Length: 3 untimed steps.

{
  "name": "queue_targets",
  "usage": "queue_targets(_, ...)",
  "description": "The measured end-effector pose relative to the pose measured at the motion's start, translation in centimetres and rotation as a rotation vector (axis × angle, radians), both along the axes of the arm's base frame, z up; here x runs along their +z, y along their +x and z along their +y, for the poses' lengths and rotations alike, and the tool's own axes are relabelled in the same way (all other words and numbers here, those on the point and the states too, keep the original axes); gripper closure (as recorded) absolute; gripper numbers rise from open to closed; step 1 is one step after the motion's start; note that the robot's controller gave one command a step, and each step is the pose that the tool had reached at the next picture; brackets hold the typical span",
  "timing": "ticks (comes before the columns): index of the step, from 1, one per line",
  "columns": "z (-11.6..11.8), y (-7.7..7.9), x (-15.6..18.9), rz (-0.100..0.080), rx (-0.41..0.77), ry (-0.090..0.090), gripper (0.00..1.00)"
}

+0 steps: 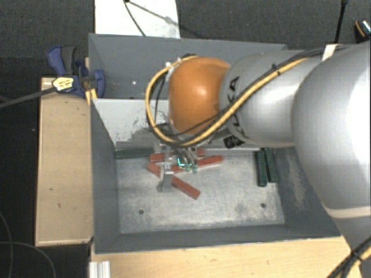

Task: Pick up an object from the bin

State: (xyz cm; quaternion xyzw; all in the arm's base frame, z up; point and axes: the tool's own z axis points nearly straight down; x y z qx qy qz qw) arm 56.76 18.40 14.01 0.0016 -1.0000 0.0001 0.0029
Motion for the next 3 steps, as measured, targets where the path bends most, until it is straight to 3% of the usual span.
queue_targets(1, -4.7, 0.4, -7.3, -0.004, 0.06, -0.001, 0.0)
queue_targets(2, -4.4, 0.5, -6.9, -0.009, 0.059, 0.002, 1.0)
queue_targets(3, -4.6, 1.3, 7.0, -0.017, 0.053, 0.003, 1.0)
